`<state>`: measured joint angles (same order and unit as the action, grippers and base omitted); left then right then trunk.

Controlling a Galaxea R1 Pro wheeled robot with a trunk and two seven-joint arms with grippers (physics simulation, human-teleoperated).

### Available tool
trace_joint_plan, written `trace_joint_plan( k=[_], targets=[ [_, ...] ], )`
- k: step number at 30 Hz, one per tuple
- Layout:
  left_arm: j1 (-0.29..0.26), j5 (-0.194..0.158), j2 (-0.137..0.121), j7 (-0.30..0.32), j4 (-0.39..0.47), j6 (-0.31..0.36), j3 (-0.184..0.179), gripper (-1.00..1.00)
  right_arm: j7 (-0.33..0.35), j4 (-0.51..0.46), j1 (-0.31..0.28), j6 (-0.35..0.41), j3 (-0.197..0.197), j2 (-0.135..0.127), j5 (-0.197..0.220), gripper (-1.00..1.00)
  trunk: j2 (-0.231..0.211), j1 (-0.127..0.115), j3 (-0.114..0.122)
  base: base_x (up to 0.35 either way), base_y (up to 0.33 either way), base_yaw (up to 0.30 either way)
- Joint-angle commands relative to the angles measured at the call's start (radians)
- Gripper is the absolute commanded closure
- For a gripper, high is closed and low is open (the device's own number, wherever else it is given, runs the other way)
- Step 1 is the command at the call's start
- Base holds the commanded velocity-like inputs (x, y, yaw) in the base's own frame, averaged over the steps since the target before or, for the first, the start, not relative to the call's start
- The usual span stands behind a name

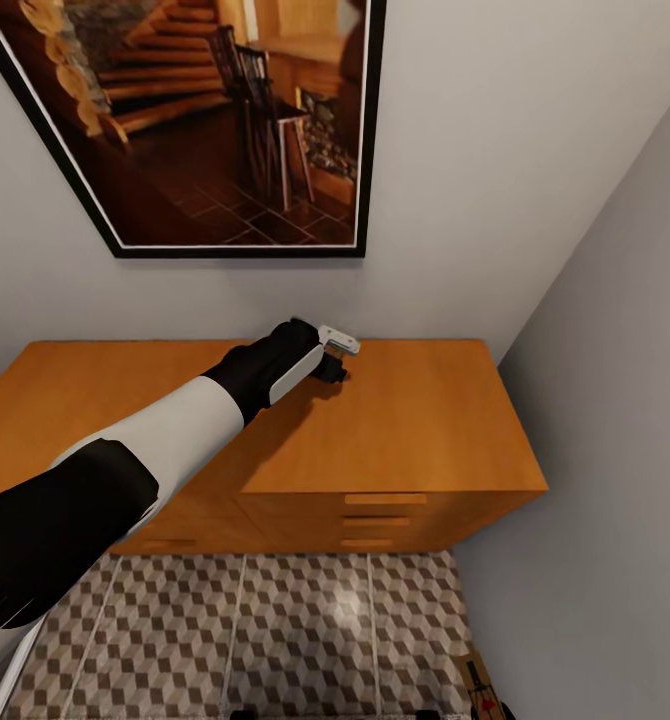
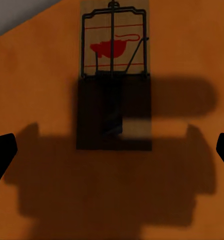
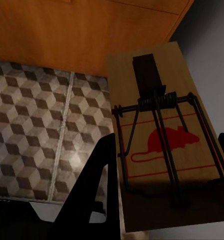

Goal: Take the four mousetraps from the cabinet in the bathroom and place them on the bathroom floor. Make sure all four end up on the same floor surface, and ensure that at least two of them are either under or directly next to the same bathroom sink.

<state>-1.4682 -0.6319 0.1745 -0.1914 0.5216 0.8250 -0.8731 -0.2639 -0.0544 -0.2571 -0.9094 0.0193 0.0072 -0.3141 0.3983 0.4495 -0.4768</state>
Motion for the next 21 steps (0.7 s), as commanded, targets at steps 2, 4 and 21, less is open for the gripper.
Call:
trace_joint_plan(
  k=[2,4,21],
  targets=[
    [-0.001,-0.01,0.0,-0.008,0.0,0.002,-0.004,-1.0,-0.006,0.001,-0.001,-0.002,0.002,0.0,-0.01,1.0,0.002,0.0,-0.005,0.0,0.0,0.0],
    [-0.001,-0.01,0.0,-0.008,0.0,0.002,-0.004,-1.0,-0.006,0.001,-0.001,-0.002,0.002,0.0,-0.01,1.0,0.002,0.0,-0.008,0.0,0.0,0.0],
    [-0.001,-0.01,0.0,-0.008,-0.002,0.002,-0.004,-1.0,-0.006,0.001,0.0,-0.002,0.002,0.0,-0.01,1.0,0.002,0.0,-0.014,0.071,0.0,0.0]
  ],
)
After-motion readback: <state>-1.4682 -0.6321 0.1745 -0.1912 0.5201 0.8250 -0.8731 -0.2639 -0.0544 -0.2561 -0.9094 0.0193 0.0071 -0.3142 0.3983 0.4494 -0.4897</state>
